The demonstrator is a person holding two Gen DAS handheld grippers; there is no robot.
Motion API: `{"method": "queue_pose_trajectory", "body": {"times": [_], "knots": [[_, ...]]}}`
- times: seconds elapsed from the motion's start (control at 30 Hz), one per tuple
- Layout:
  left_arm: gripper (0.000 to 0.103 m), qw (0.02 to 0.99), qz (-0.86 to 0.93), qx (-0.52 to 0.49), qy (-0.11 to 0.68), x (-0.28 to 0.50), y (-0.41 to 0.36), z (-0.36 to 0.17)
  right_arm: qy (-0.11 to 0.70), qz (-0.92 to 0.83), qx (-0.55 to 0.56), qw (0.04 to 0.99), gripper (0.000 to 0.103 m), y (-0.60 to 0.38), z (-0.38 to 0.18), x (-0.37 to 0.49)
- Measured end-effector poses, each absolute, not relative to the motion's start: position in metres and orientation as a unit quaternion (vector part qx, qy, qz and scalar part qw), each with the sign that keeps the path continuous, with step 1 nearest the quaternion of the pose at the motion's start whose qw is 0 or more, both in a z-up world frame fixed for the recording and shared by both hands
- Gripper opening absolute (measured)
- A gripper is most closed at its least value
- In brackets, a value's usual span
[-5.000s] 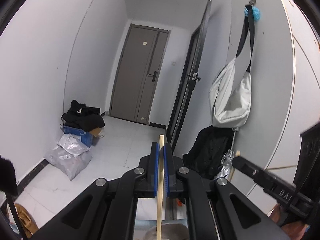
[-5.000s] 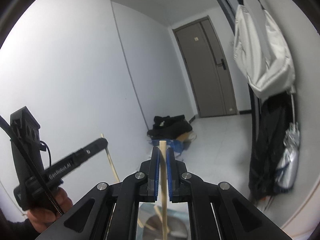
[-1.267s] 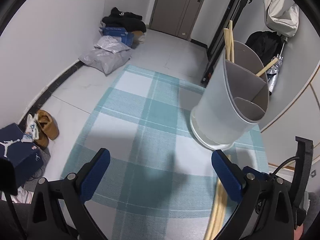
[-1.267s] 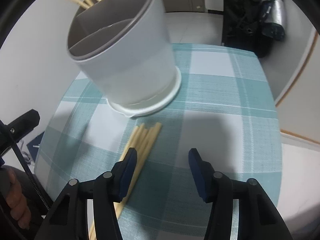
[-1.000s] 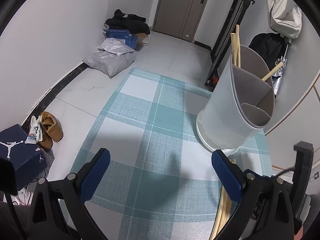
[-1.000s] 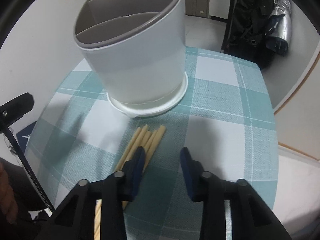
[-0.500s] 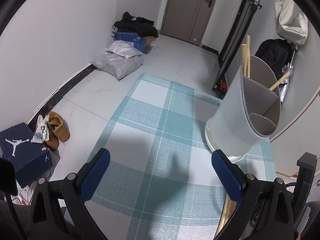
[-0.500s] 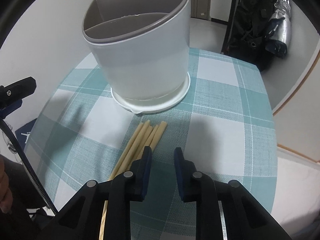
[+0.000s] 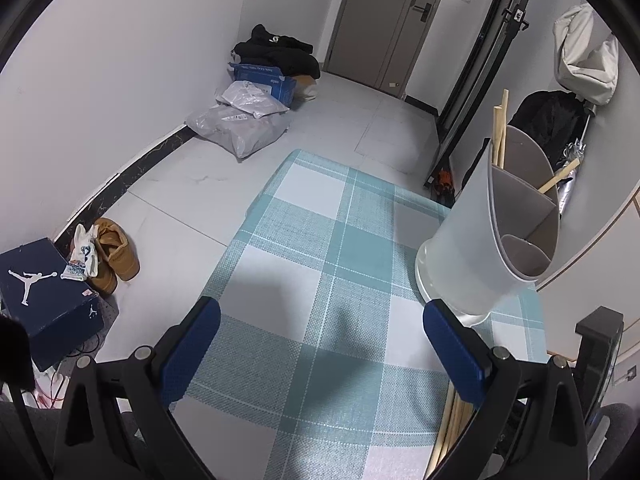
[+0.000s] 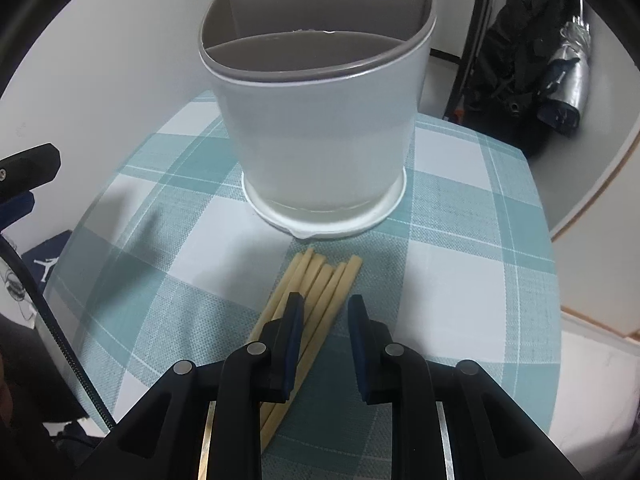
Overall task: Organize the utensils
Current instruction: 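Lower the right gripper to the chopstick bundle and pinch one chopstick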
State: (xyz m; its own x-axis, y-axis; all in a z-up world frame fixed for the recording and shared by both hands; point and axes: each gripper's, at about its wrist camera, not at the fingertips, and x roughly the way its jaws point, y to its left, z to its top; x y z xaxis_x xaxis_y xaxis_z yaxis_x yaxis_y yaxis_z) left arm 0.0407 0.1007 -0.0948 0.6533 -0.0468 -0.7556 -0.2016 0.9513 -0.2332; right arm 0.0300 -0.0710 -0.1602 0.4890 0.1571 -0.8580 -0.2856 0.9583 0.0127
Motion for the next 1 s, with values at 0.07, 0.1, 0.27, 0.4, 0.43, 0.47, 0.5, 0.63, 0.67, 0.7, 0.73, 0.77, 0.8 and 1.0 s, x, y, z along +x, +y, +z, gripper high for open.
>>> {"method": "queue_pose_trajectory", "body": {"times": [0.07, 0.1, 0.27, 0.4, 0.43, 0.47, 0.5, 0.63, 0.67, 0.7, 0.73, 0.77, 0.8, 1.0], "knots": [[0.1, 0.897, 0.043, -0.151, 0.412, 0.04, 0.101, -0.093, 0.493, 0.13, -0.053, 0.858, 0.021, -0.074, -0.16, 0.03], [0.1, 0.897, 0.043, -0.152, 0.412, 0.039, 0.102, -0.093, 0.496, 0.129, -0.047, 0.857, 0.021, -0.076, -0.16, 0.031], [0.1, 0.896, 0.042, -0.161, 0.412, 0.039, 0.104, -0.092, 0.5, 0.125, -0.04, 0.856, 0.021, -0.082, -0.16, 0.028], [0.1, 0.894, 0.038, -0.167, 0.413, 0.038, 0.103, -0.091, 0.495, 0.111, -0.078, 0.858, 0.017, -0.076, -0.162, 0.022], [0.1, 0.895, 0.038, -0.167, 0.413, 0.039, 0.103, -0.091, 0.494, 0.111, -0.085, 0.858, 0.016, -0.074, -0.162, 0.021], [0.1, 0.895, 0.038, -0.167, 0.412, 0.038, 0.103, -0.091, 0.495, 0.112, -0.084, 0.858, 0.016, -0.074, -0.162, 0.021], [0.1, 0.895, 0.038, -0.168, 0.412, 0.038, 0.104, -0.091, 0.496, 0.114, -0.08, 0.857, 0.016, -0.074, -0.162, 0.02], [0.1, 0.895, 0.035, -0.176, 0.409, 0.035, 0.106, -0.09, 0.493, 0.121, -0.046, 0.86, 0.016, -0.083, -0.156, 0.019], [0.1, 0.895, 0.035, -0.177, 0.409, 0.034, 0.107, -0.089, 0.491, 0.121, -0.04, 0.862, 0.016, -0.085, -0.155, 0.019], [0.1, 0.895, 0.035, -0.177, 0.409, 0.035, 0.107, -0.089, 0.489, 0.118, -0.037, 0.864, 0.016, -0.088, -0.153, 0.021], [0.1, 0.895, 0.034, -0.178, 0.408, 0.034, 0.108, -0.089, 0.489, 0.113, -0.039, 0.864, 0.016, -0.09, -0.152, 0.021], [0.1, 0.894, 0.034, -0.181, 0.408, 0.034, 0.109, -0.089, 0.491, 0.111, -0.041, 0.863, 0.017, -0.091, -0.153, 0.021], [0.1, 0.894, 0.033, -0.182, 0.408, 0.034, 0.109, -0.089, 0.497, 0.107, -0.044, 0.86, 0.017, -0.091, -0.155, 0.022], [0.1, 0.894, 0.033, -0.189, 0.404, 0.033, 0.109, -0.087, 0.499, 0.104, -0.089, 0.856, 0.016, -0.078, -0.158, 0.016]]}}
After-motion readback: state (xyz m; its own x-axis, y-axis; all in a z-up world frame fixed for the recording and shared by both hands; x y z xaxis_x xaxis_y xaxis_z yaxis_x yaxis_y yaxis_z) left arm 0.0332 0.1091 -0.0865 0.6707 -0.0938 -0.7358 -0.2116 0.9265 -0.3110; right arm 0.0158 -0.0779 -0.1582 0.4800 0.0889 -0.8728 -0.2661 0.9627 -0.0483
